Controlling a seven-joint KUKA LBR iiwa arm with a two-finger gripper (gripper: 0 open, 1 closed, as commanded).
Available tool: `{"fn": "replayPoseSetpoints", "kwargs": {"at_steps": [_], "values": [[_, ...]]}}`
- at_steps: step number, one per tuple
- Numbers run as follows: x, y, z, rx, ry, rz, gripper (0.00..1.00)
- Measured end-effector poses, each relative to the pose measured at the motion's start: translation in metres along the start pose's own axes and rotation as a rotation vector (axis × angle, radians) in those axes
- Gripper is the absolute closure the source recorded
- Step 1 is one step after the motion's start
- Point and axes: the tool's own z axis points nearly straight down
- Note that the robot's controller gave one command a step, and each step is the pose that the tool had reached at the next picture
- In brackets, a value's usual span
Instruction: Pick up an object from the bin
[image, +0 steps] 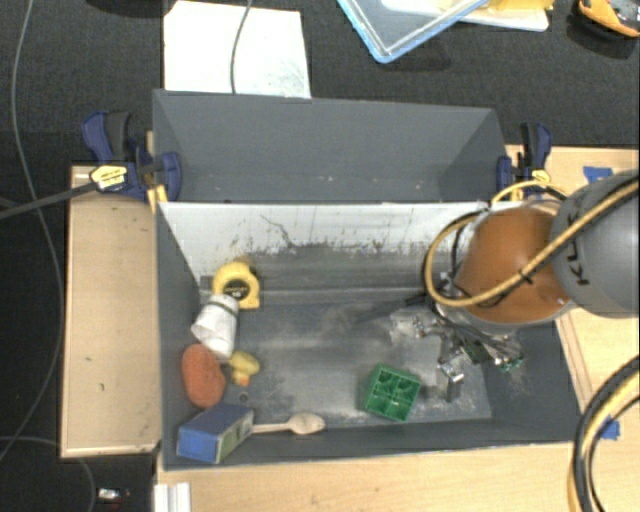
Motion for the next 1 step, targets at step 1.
{"fn": "replayPoseSetpoints", "kwargs": {"at_steps": [1], "values": [[-0.003,0.0211,-0.0056,-0.001,0.0,-0.012,0.0]]}}
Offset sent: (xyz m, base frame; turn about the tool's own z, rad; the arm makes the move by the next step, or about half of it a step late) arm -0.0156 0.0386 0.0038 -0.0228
